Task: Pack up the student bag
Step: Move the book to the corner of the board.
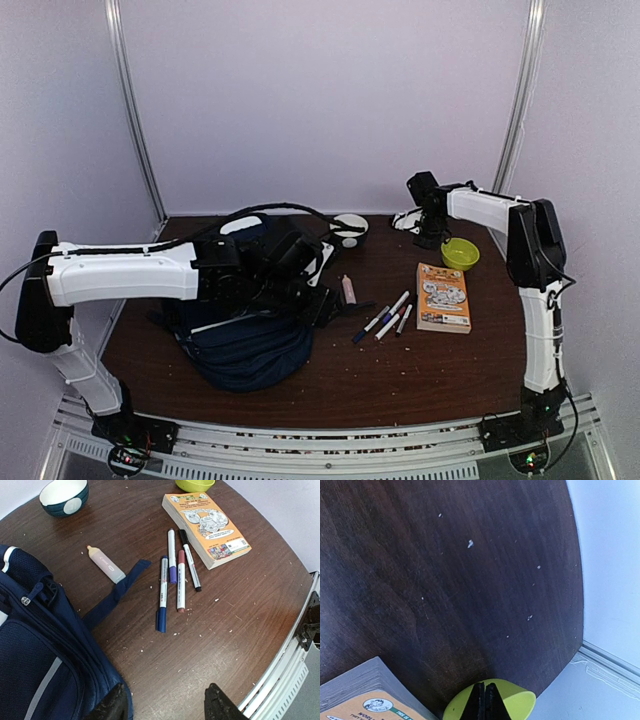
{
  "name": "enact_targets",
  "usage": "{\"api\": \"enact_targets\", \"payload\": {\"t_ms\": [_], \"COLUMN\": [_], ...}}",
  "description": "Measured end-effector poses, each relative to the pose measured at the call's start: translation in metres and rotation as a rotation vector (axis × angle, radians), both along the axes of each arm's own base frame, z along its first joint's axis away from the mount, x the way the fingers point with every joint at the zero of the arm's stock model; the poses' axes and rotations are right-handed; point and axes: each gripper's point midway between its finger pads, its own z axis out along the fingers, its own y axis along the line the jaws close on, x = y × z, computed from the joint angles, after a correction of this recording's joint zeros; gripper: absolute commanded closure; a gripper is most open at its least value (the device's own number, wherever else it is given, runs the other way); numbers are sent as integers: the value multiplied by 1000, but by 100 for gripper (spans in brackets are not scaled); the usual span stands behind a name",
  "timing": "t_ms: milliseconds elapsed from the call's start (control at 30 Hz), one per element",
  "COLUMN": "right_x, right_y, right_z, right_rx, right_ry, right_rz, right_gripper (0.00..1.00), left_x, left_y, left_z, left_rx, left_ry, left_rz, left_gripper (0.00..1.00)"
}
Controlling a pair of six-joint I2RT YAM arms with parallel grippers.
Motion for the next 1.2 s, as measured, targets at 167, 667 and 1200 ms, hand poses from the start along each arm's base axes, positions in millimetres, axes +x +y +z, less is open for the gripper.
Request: {"api": "enact_targets", "payload": {"t_ms": [167, 667, 1200], "right_x": [-7, -33, -93], "right_y": [-7, -18, -20], "right_z": [-13, -38, -69], "right_rx": [-65, -188, -262], "right_ry": [50, 191, 339], "right_rz": [26, 101, 173], "right_gripper": [100, 100, 100], "left_x": [0, -1, 2], "left_y": [2, 6, 9], "left_z": [-2, -5, -5], "left_rx": [12, 35, 52], "left_ry": [0, 1, -17], "left_rz": [4, 1, 8], "left_gripper": [46, 46, 46]}}
